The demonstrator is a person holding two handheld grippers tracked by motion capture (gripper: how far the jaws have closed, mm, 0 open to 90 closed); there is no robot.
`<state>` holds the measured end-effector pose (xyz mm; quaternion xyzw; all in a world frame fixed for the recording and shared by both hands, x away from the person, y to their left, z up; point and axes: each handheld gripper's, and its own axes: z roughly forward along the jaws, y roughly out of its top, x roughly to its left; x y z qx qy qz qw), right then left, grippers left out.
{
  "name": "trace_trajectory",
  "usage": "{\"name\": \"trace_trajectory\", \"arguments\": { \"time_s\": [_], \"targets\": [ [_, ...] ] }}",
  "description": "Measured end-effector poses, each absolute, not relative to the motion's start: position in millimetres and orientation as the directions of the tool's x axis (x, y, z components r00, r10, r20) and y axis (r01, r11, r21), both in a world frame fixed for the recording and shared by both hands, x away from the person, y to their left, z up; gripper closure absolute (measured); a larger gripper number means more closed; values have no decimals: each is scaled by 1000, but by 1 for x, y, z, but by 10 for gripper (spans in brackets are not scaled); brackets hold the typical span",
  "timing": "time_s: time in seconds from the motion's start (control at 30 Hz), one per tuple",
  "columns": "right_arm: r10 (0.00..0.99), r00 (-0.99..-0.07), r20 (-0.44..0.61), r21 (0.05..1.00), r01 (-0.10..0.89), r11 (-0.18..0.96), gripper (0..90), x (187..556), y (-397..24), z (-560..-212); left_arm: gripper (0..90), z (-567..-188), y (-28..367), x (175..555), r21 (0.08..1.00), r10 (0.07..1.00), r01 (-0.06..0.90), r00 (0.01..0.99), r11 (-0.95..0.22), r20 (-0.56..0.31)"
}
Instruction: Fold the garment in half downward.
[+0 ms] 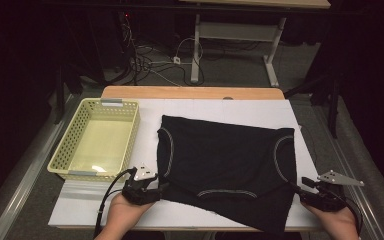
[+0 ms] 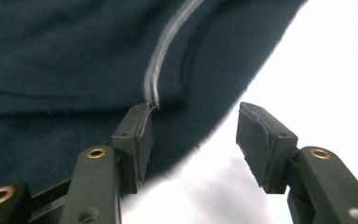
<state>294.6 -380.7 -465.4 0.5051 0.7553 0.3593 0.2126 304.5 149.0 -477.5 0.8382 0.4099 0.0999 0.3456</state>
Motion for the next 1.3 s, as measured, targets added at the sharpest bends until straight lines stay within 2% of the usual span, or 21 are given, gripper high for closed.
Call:
{"name": "trace_trajectory", "arguments": {
  "time_s": [0.1, 0.17, 0.27, 0.3, 0.4, 0.47, 0.57, 0.67, 0.8, 0.9, 0.97, 1.0, 1.2, 1.3],
  "targets": [
    [922, -381, 69, 742, 637, 208, 454, 297, -382, -471, 507, -481, 154, 303, 685, 761, 622, 631, -380, -150],
    [920, -386, 69, 737, 641, 214, 459, 299, -380, -470, 633, -483, 154, 302, 693, 747, 615, 644, -377, -165],
    [919, -392, 35, 733, 635, 243, 550, 301, -376, -471, 812, -483, 154, 300, 684, 726, 621, 660, -383, -192],
    [920, -391, 34, 734, 634, 243, 600, 300, -375, -471, 826, -482, 153, 298, 688, 724, 610, 666, -393, -177],
    [912, -405, 62, 738, 634, 231, 786, 299, -378, -471, 836, -481, 155, 290, 681, 705, 615, 680, -397, -202],
    [903, -423, 72, 738, 631, 237, 862, 297, -378, -471, 837, -480, 156, 282, 678, 690, 607, 695, -414, -201],
    [911, -411, 38, 746, 618, 248, 894, 298, -378, -468, 837, -477, 156, 265, 686, 670, 593, 714, -423, -204],
    [928, -371, 21, 753, 617, 230, 896, 303, -386, -463, 837, -474, 157, 252, 701, 643, 587, 728, -404, -239],
    [944, -330, -4, 756, 617, 219, 897, 312, -399, -456, 835, -473, 157, 240, 709, 628, 573, 742, -412, -235],
    [940, -340, 25, 751, 627, 207, 854, 310, -398, -460, 827, -479, 156, 238, 701, 642, 563, 742, -437, -195],
    [939, -341, 31, 761, 617, 199, 700, 302, -393, -463, 792, -481, 157, 239, 709, 647, 567, 734, -419, -206],
    [937, -349, 33, 772, 605, 198, 668, 295, -391, -464, 761, -481, 157, 238, 715, 649, 561, 735, -418, -197],
    [917, -398, 37, 815, 542, 203, 628, 255, -372, -467, 503, -477, 157, 241, 745, 691, 550, 702, -377, -169],
    [904, -429, -3, 818, 518, 249, 626, 253, -359, -463, 426, -470, 156, 245, 771, 693, 534, 700, -347, -173]
  ]
}}
